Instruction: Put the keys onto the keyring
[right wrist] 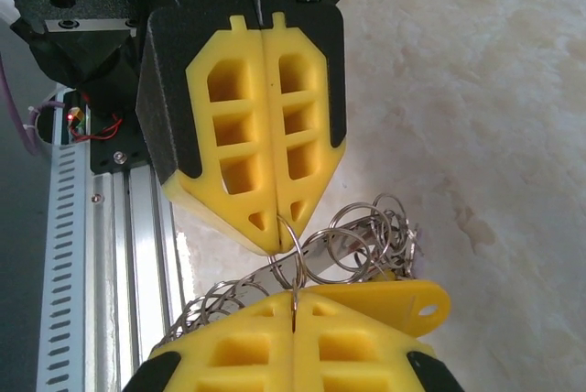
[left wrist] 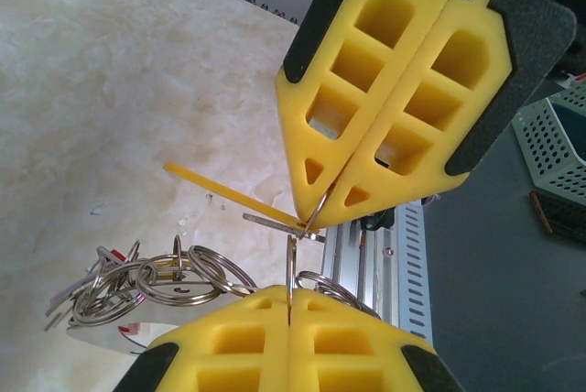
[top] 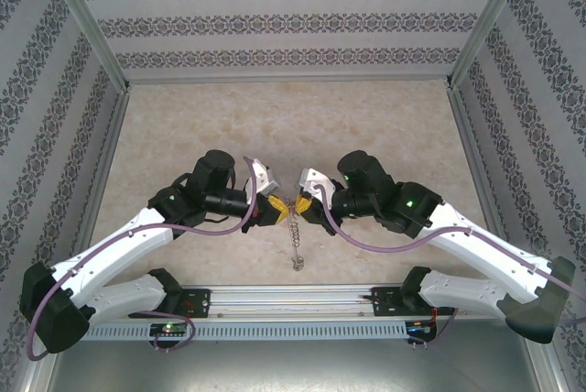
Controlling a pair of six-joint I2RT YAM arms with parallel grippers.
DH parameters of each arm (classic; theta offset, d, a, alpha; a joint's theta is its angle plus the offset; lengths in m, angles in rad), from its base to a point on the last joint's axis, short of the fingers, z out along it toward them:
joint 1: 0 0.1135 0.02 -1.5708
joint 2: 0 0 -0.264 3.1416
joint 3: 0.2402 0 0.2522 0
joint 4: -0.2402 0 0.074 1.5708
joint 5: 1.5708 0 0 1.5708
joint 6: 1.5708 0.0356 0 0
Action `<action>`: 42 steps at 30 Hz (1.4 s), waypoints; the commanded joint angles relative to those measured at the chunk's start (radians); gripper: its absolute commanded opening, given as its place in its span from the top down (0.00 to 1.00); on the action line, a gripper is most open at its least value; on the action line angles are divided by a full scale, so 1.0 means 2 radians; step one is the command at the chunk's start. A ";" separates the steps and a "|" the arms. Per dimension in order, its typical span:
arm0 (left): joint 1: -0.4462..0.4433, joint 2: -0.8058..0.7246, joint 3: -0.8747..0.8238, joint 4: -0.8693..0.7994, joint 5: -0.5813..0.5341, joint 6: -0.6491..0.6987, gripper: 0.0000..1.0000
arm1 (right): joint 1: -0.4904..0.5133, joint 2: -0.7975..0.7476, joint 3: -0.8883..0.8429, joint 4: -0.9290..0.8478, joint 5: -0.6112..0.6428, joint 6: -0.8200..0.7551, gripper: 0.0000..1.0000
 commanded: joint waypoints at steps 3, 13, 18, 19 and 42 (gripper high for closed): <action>-0.009 -0.012 0.007 0.025 0.011 0.014 1.00 | 0.004 0.003 0.012 0.001 -0.013 -0.007 1.00; -0.009 -0.013 0.008 0.023 0.009 0.016 1.00 | 0.004 -0.004 0.012 0.003 0.004 -0.007 1.00; -0.009 -0.013 0.008 0.023 0.010 0.016 1.00 | 0.004 -0.005 0.013 0.002 0.006 -0.007 1.00; -0.009 -0.013 0.008 0.023 0.010 0.016 1.00 | 0.004 -0.005 0.013 0.002 0.007 -0.008 1.00; -0.010 -0.015 0.009 0.020 0.008 0.017 1.00 | 0.004 -0.011 0.008 0.009 -0.003 -0.007 1.00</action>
